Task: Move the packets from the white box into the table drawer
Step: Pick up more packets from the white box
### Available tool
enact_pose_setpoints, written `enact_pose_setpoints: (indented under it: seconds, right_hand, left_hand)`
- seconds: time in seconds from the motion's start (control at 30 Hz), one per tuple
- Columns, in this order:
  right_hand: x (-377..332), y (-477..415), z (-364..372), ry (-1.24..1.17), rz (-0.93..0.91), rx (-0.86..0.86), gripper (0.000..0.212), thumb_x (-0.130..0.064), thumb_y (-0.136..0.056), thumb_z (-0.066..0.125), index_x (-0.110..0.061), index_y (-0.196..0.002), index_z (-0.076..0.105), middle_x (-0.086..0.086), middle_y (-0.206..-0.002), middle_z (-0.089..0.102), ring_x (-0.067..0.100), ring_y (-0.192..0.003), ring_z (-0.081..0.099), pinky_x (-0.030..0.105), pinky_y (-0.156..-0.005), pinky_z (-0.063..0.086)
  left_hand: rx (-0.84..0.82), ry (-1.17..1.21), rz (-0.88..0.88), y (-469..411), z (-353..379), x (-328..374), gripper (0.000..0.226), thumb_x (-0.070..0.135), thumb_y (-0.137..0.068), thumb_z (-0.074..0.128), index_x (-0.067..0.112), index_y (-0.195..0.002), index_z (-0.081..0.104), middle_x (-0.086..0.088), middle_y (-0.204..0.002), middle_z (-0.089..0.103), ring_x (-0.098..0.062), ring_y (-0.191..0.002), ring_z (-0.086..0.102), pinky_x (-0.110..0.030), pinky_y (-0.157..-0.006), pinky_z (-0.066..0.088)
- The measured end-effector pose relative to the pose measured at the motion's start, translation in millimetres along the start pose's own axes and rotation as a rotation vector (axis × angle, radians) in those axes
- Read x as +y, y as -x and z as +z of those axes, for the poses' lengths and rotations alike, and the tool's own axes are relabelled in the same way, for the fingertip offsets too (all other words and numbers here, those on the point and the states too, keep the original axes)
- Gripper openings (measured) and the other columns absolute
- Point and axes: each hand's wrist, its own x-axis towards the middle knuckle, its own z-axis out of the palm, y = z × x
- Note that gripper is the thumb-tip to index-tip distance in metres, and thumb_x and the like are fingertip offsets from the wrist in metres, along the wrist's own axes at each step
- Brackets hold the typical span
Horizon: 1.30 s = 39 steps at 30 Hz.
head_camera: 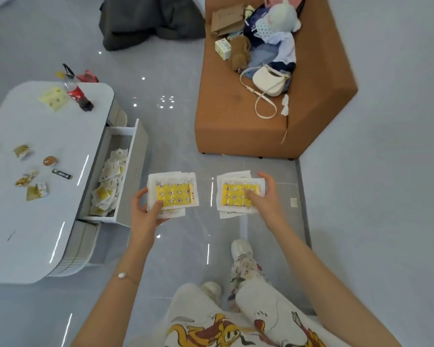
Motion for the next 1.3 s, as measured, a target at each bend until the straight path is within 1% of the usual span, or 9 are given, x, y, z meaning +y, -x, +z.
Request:
enact_pose_setpoints:
  seconds: [0.17, 0.33, 0.43, 0.63, 0.77, 0.97, 1.07, 1.23, 1.3]
  right_hand:
    - [-23, -68, 3, 0.035, -0.020, -0.105, 0.048, -0.008, -0.086, 0.066, -0.026, -0.126, 0.046, -0.011, -0.102, 0.058, 0.008, -0.088, 0.064, 0.021, -0.069, 0.055]
    - [-41, -125, 17, 0.068, -0.002, -0.240, 0.050, -0.008, -0.086, 0.067, -0.026, -0.126, 0.045, 0.002, -0.116, 0.058, 0.014, -0.096, 0.063, 0.021, -0.072, 0.053]
    - [-53, -149, 33, 0.102, -0.020, -0.299, 0.052, -0.005, -0.085, 0.067, -0.020, -0.129, 0.044, 0.002, -0.118, 0.055, 0.014, -0.098, 0.061, 0.018, -0.073, 0.053]
    - [-76, -188, 78, 0.174, -0.060, -0.414, 0.050, -0.005, -0.086, 0.066, -0.018, -0.131, 0.048, -0.017, -0.111, 0.053, -0.001, -0.097, 0.058, 0.016, -0.074, 0.051]
    - [-85, -214, 119, 0.230, -0.071, -0.506, 0.049, -0.004, -0.085, 0.066, -0.020, -0.128, 0.049, -0.018, -0.110, 0.053, 0.005, -0.101, 0.059, 0.024, -0.080, 0.053]
    - [-104, -266, 207, 0.258, -0.079, -0.586, 0.049, -0.006, -0.086, 0.066, -0.020, -0.129, 0.047, -0.002, -0.123, 0.054, 0.012, -0.107, 0.059, 0.023, -0.078, 0.052]
    - [-111, -290, 240, 0.253, -0.063, -0.585, 0.049, -0.005, -0.085, 0.067, -0.019, -0.129, 0.049, 0.003, -0.126, 0.053, 0.018, -0.112, 0.058, 0.034, -0.087, 0.054]
    - [-120, -348, 330, 0.356, 0.000, -0.634, 0.048, -0.005, -0.085, 0.068, -0.021, -0.126, 0.050, 0.003, -0.124, 0.054, 0.020, -0.112, 0.059, 0.040, -0.090, 0.054]
    - [-122, -371, 366, 0.373, 0.030, -0.648, 0.047, -0.004, -0.085, 0.068, -0.024, -0.123, 0.049, -0.002, -0.118, 0.056, 0.020, -0.110, 0.060, 0.036, -0.086, 0.055]
  left_hand:
    - [0.138, 0.121, -0.028, -26, 32, 5, 0.047, -0.002, -0.090, 0.058, 0.021, -0.128, 0.042, -0.009, -0.109, 0.064, -0.022, -0.092, 0.067, -0.031, -0.061, 0.060]
    - [0.255, 0.163, -0.046, -44, 49, 6, 0.049, 0.002, -0.089, 0.060, 0.023, -0.129, 0.043, -0.010, -0.113, 0.066, -0.026, -0.094, 0.069, -0.038, -0.068, 0.060]
    - [0.356, 0.221, -0.069, -50, 49, 8, 0.048, 0.002, -0.089, 0.061, 0.023, -0.128, 0.043, -0.009, -0.111, 0.066, -0.027, -0.092, 0.069, -0.038, -0.066, 0.060]
    - [0.506, 0.285, -0.085, -64, 34, 12, 0.044, 0.003, -0.090, 0.061, 0.025, -0.125, 0.044, -0.005, -0.106, 0.067, -0.023, -0.086, 0.070, -0.033, -0.062, 0.060]
    - [0.608, 0.324, -0.099, -85, 16, 11, 0.046, 0.004, -0.091, 0.060, 0.024, -0.129, 0.042, -0.006, -0.109, 0.066, -0.020, -0.085, 0.070, -0.033, -0.063, 0.061]
    - [0.710, 0.387, -0.112, -151, -24, 14, 0.045, 0.004, -0.092, 0.058, 0.025, -0.127, 0.041, -0.010, -0.111, 0.065, -0.020, -0.085, 0.069, -0.033, -0.064, 0.061]
    - [0.705, 0.391, -0.123, -185, -40, 10, 0.045, 0.005, -0.091, 0.059, 0.026, -0.127, 0.040, -0.013, -0.117, 0.063, -0.024, -0.090, 0.069, -0.035, -0.065, 0.061]
    - [0.744, 0.404, -0.231, -268, -75, 6, 0.043, 0.004, -0.091, 0.059, 0.027, -0.123, 0.042, -0.016, -0.115, 0.065, -0.027, -0.090, 0.068, -0.032, -0.060, 0.059]
    - [0.770, 0.428, -0.280, -298, -89, 4, 0.041, 0.004, -0.091, 0.059, 0.026, -0.123, 0.043, -0.017, -0.115, 0.065, -0.029, -0.090, 0.068, -0.032, -0.060, 0.059]
